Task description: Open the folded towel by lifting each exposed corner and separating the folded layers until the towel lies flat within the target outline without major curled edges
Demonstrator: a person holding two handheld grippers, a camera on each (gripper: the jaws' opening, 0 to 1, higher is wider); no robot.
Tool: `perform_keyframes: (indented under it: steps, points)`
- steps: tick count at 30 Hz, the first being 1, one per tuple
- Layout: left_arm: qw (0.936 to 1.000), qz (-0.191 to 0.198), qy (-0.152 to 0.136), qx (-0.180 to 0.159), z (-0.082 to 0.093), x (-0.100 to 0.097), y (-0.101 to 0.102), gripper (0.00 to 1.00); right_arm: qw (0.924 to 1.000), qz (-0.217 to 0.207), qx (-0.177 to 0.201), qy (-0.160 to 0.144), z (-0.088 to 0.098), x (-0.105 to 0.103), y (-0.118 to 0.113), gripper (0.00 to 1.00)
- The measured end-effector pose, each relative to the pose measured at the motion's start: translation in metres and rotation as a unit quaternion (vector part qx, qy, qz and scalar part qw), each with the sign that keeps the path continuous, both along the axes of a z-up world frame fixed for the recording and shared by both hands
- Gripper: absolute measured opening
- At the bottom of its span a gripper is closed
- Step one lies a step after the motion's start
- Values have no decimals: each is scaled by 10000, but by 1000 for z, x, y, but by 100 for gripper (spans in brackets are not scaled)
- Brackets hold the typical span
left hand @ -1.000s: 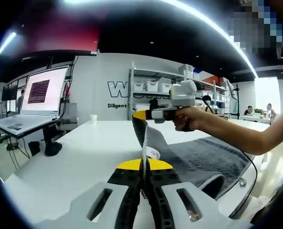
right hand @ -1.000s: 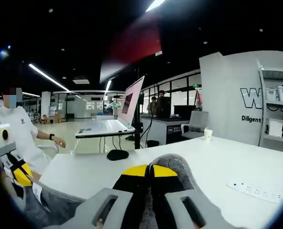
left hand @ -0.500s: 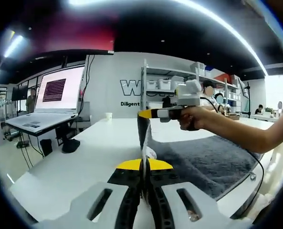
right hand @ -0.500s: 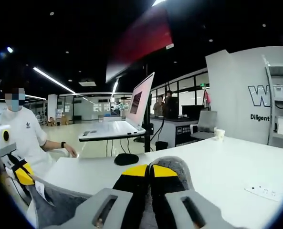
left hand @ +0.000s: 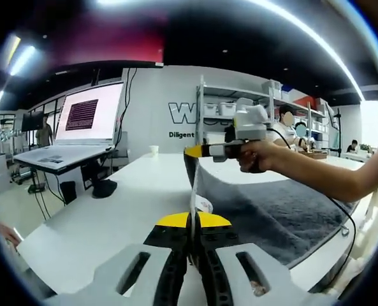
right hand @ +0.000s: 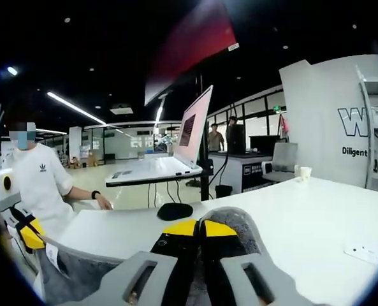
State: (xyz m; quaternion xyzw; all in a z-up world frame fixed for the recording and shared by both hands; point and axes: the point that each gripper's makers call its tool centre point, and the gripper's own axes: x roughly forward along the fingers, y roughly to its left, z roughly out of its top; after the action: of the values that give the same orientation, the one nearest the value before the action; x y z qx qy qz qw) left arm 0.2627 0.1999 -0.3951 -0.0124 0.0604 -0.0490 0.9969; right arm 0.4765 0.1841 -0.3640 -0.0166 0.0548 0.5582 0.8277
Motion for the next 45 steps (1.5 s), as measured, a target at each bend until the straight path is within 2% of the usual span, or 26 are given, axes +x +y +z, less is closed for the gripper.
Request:
perform_keyframes:
  steps: [6,12,17,22,27,31,36,38,40,42,45]
  points:
    - [9999,102,59,-74,-6,-1,9,1,9999,58,-33,123,-10,3,11,0]
    - [9992,261,238,-207,-21,-2,21,1,9995,107,-82,293,-25,6,28,0]
    - [9976,452,353,-376,-34,1,34,1,9990,119,-124,400,-39,7,33,0]
    - [9968,456,463,-454,-44,2,35,1,9988,128,-150,459,-43,8,36,0]
    - [9962,515,473,-515,-46,2,38,1,9984,124,-149,529,-49,8,37,0]
    - [9969,535,536,-231,-50,0,41,4,9985,107,-225,494,-51,7,35,2]
    - [9961,793,389,-89,-43,-3,51,9,9984,87,-216,520,-50,8,31,7]
    - [9949,942,363,-38,-40,-5,58,17,9980,88,-244,571,-52,8,31,14]
    - [9939,1072,270,45,-36,-7,64,26,9979,96,-275,574,-55,7,32,15]
    - [9944,1028,207,92,-32,-8,61,25,9978,76,-286,600,-60,6,32,13]
    - [9963,837,142,142,-29,-6,52,17,9976,97,-301,618,-60,5,33,15]
